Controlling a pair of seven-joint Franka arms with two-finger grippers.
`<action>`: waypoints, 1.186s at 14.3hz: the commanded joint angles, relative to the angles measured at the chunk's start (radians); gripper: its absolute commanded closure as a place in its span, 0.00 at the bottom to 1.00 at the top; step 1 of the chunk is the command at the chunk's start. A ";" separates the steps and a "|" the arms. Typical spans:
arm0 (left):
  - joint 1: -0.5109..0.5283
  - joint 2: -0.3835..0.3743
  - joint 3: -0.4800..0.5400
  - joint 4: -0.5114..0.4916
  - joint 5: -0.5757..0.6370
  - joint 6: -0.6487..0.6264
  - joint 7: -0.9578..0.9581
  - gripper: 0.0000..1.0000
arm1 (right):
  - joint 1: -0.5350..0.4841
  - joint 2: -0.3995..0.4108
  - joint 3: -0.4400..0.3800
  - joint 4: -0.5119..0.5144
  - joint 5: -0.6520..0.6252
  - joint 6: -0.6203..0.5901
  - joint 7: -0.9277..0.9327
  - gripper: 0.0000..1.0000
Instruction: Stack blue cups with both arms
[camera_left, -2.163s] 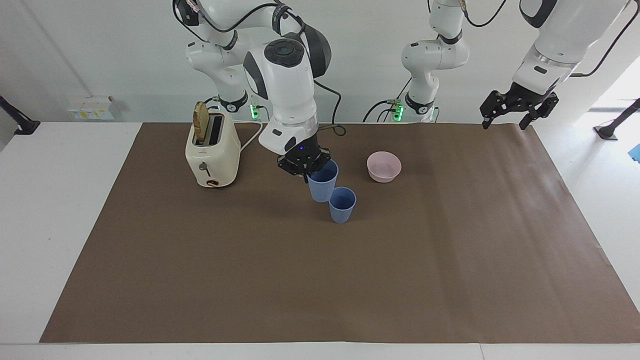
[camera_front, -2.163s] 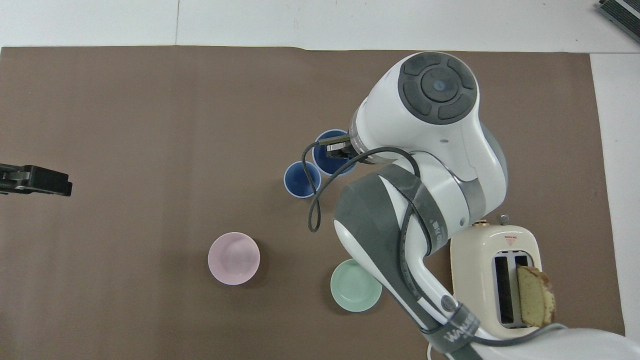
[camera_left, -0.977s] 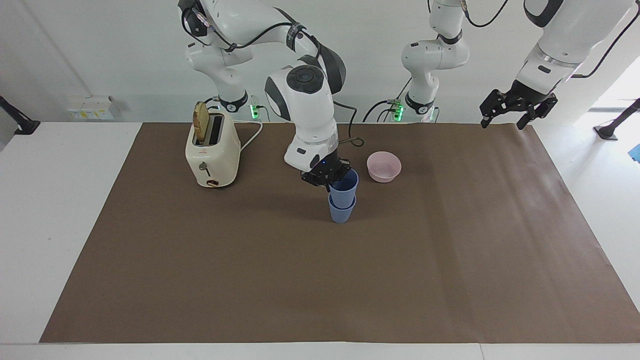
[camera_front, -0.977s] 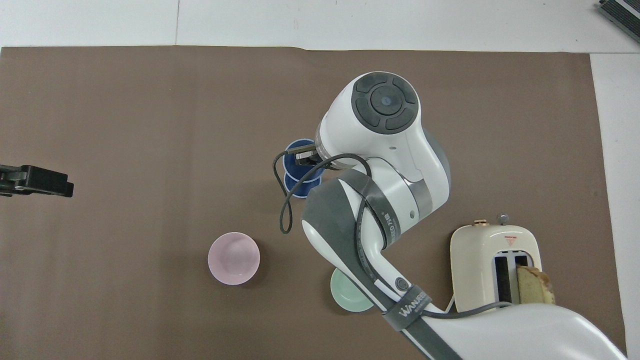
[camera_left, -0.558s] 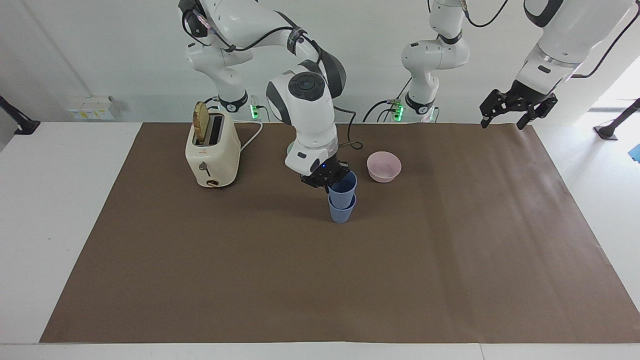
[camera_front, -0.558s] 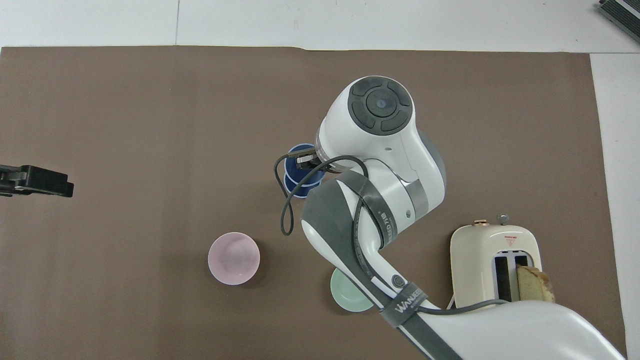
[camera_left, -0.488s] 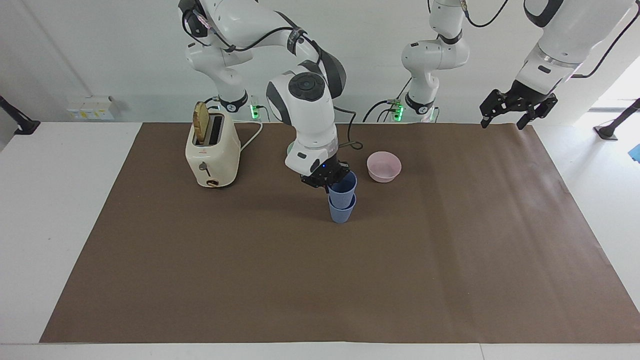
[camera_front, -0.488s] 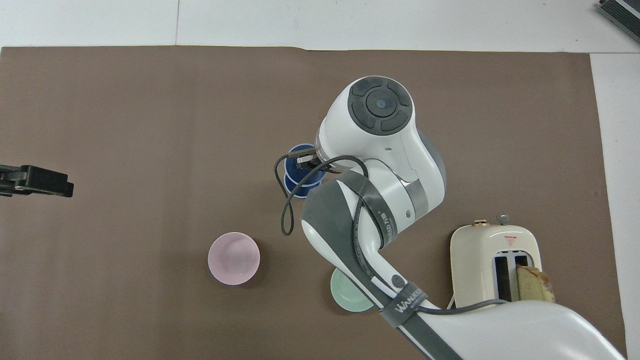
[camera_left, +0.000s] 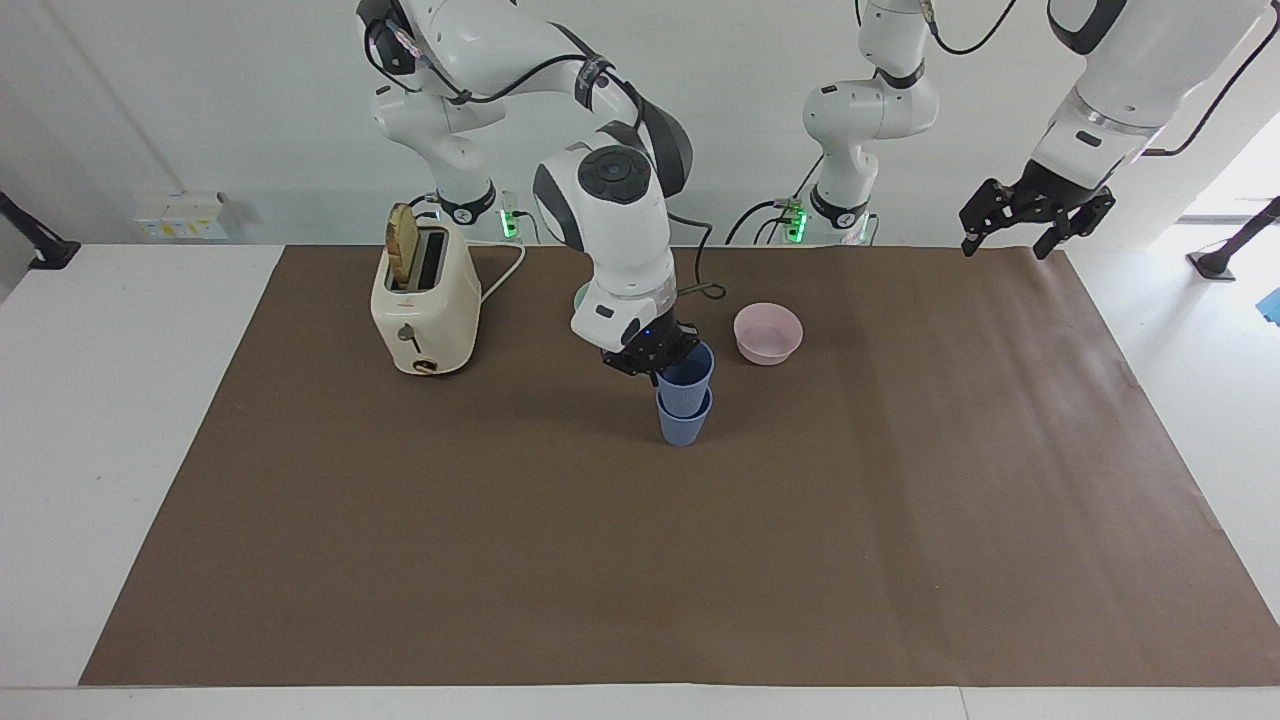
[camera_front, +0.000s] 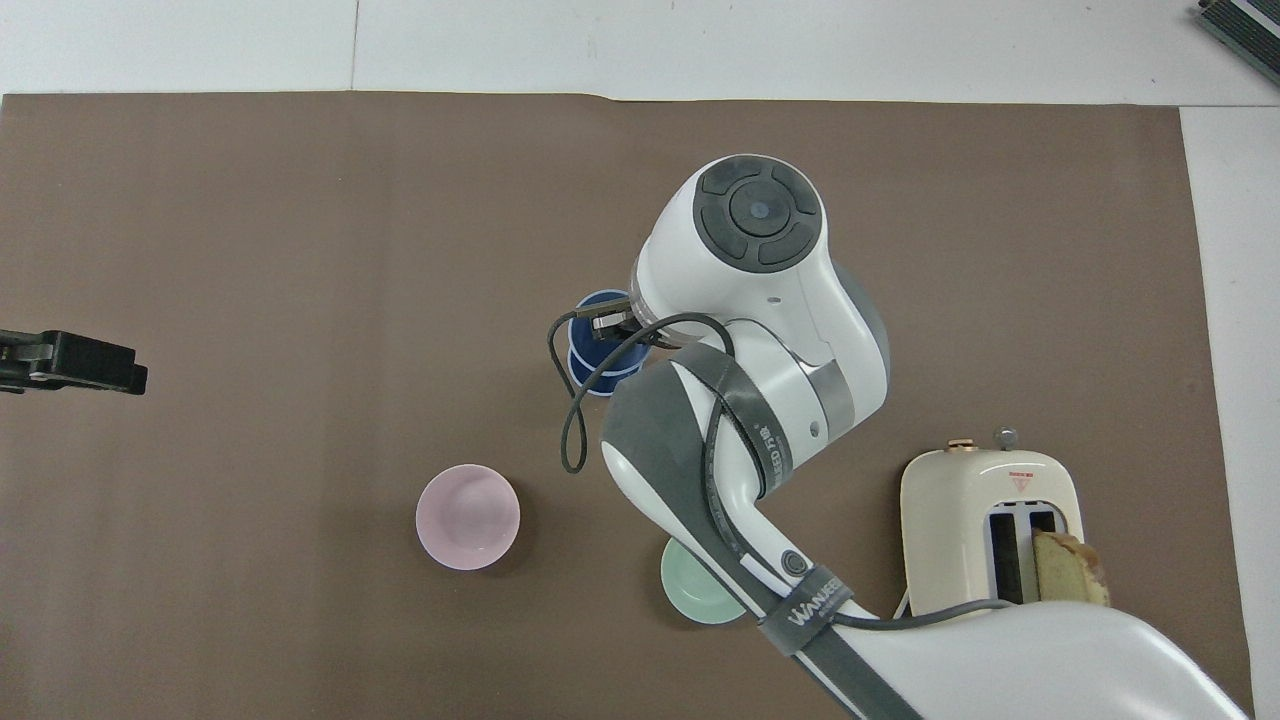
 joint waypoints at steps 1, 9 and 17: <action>0.011 -0.012 -0.003 -0.006 -0.011 -0.014 0.014 0.00 | -0.004 -0.008 0.005 -0.023 0.010 0.010 0.007 1.00; 0.011 -0.012 -0.001 -0.006 -0.011 -0.014 0.014 0.00 | -0.001 0.015 0.005 -0.060 0.006 0.068 0.002 1.00; 0.011 -0.012 -0.003 -0.006 -0.011 -0.014 0.014 0.00 | 0.001 0.027 0.005 -0.076 0.003 0.108 0.004 0.38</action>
